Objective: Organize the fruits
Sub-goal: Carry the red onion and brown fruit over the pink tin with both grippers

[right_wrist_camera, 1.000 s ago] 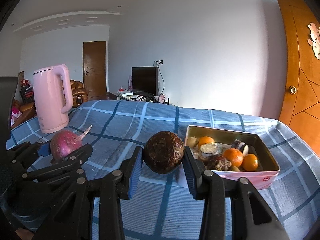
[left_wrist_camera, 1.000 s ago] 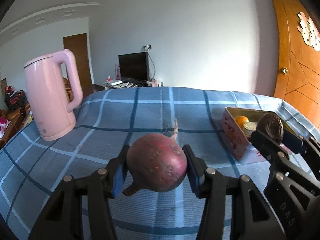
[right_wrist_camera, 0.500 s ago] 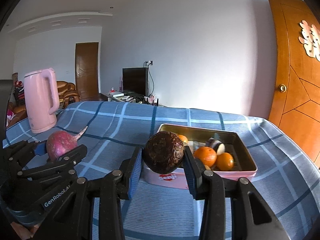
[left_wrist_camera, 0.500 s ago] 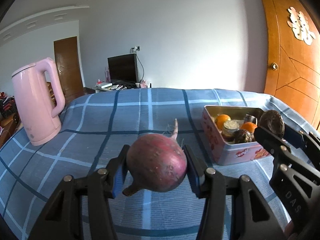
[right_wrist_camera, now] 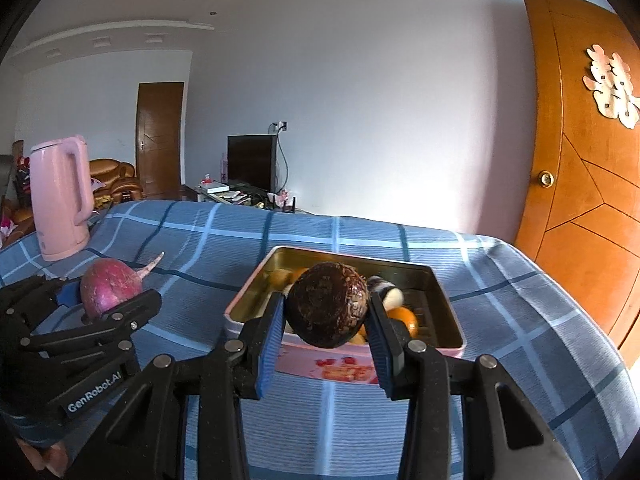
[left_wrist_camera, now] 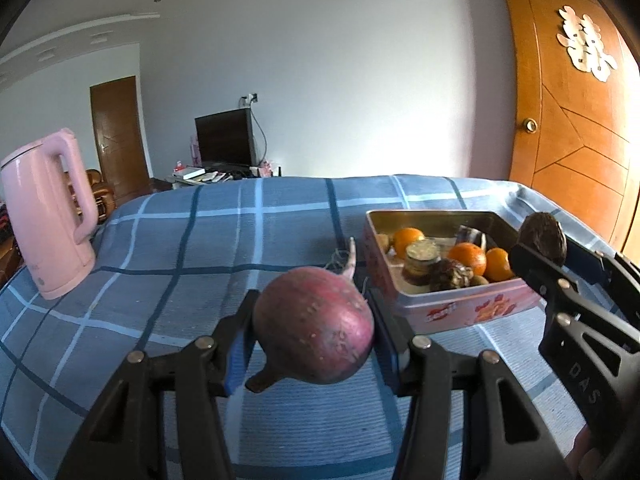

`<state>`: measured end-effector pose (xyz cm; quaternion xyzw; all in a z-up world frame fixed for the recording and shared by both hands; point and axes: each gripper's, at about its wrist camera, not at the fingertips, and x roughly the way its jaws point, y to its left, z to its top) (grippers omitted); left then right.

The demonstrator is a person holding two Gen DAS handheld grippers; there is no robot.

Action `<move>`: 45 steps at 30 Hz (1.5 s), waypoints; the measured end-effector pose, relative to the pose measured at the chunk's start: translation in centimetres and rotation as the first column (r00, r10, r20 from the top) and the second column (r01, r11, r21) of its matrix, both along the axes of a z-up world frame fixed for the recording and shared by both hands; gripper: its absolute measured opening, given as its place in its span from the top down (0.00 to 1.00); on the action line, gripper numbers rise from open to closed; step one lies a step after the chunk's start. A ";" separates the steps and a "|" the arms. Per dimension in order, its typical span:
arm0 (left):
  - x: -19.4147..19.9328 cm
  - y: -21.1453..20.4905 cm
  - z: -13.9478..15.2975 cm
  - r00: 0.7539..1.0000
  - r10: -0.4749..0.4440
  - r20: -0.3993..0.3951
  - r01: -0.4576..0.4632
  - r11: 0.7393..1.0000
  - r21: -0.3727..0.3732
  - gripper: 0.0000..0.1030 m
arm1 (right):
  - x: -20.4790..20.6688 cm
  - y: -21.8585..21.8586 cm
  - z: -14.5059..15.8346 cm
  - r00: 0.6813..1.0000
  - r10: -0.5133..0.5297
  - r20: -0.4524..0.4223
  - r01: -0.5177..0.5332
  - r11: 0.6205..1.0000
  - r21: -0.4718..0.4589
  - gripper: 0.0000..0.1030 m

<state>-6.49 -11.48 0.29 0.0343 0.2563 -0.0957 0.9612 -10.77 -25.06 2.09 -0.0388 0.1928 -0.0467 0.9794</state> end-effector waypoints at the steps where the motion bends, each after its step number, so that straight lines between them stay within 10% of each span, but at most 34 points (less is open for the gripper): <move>1: 0.1 -0.3 0.0 1.000 -0.006 -0.003 0.006 1.000 -0.002 0.47 | 0.0 -0.3 0.0 1.000 -0.004 0.001 0.004 1.000 0.000 0.59; 45: 0.7 -10.1 0.2 0.983 -0.185 0.008 0.184 0.982 0.040 0.47 | 1.1 -8.3 -0.1 0.980 -0.196 -0.037 0.196 0.980 0.013 0.59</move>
